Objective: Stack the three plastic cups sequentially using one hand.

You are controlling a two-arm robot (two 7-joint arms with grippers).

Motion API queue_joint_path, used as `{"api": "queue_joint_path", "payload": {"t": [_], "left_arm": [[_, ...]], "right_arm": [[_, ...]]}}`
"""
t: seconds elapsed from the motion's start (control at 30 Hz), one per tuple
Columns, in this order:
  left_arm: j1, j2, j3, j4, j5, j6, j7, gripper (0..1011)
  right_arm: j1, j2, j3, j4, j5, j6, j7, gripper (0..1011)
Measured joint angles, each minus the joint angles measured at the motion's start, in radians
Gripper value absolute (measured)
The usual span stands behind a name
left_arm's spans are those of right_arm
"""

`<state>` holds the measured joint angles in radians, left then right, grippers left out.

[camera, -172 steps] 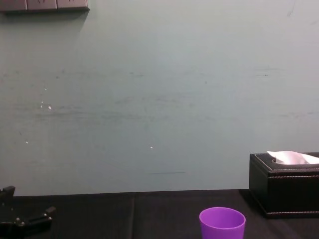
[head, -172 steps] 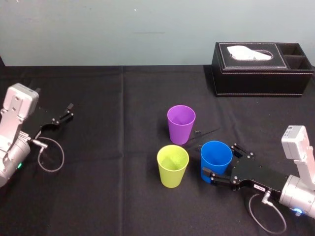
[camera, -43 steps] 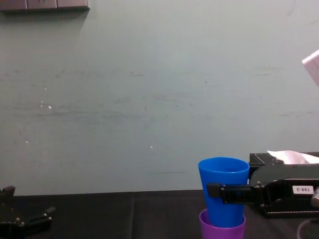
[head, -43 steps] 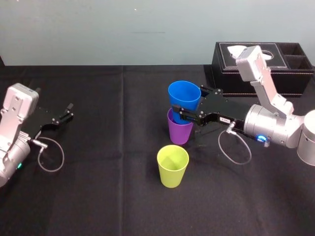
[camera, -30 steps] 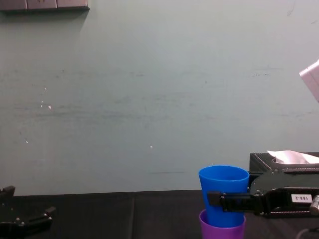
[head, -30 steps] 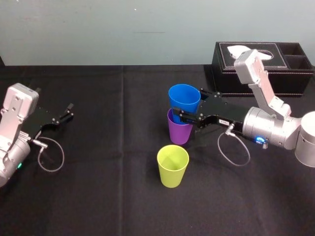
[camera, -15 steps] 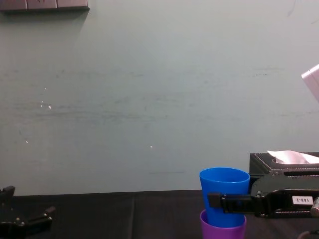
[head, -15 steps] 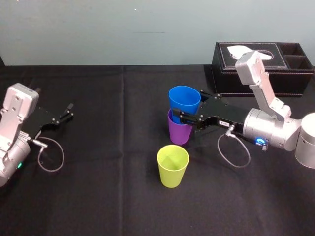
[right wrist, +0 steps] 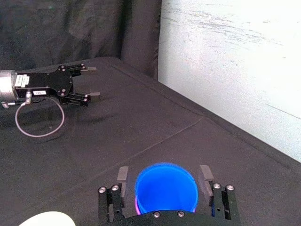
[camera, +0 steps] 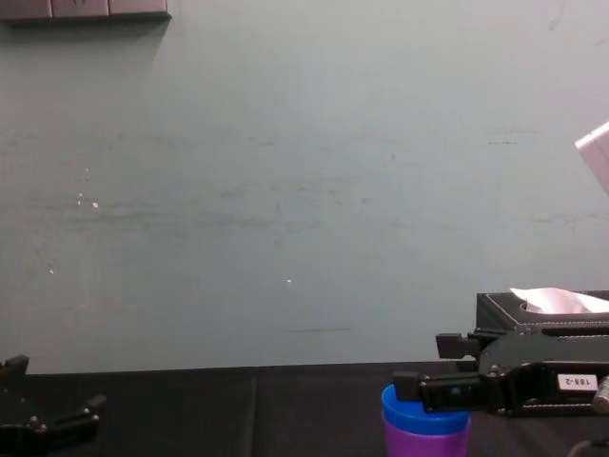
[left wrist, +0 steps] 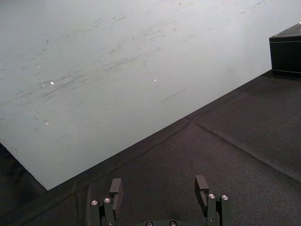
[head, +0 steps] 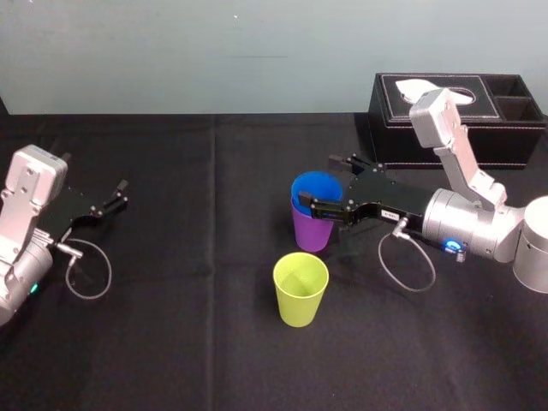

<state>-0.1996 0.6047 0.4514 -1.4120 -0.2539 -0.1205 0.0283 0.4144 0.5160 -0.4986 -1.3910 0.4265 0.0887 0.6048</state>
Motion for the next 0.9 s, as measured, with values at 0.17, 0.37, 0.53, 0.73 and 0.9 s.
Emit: {"api": "queue_joint_path", "payload": {"t": [0.17, 0.37, 0.53, 0.73, 0.9], "left_arm": [[0.0, 0.0, 0.0, 0.0, 0.0, 0.0, 0.0, 1011], [0.0, 0.0, 0.0, 0.0, 0.0, 0.0, 0.0, 1011], [0.0, 0.0, 0.0, 0.0, 0.0, 0.0, 0.0, 1011], [0.0, 0.0, 0.0, 0.0, 0.0, 0.0, 0.0, 1011], [0.0, 0.0, 0.0, 0.0, 0.0, 0.0, 0.0, 1012]], "right_arm": [[0.0, 0.0, 0.0, 0.0, 0.0, 0.0, 0.0, 1000], [0.0, 0.0, 0.0, 0.0, -0.001, 0.0, -0.001, 1000], [0.0, 0.0, 0.0, 0.0, -0.001, 0.0, -0.002, 1000], [-0.003, 0.003, 0.0, -0.006, -0.001, -0.001, -0.002, 1000], [-0.026, 0.03, 0.014, -0.043, 0.007, -0.012, 0.001, 1000]]}}
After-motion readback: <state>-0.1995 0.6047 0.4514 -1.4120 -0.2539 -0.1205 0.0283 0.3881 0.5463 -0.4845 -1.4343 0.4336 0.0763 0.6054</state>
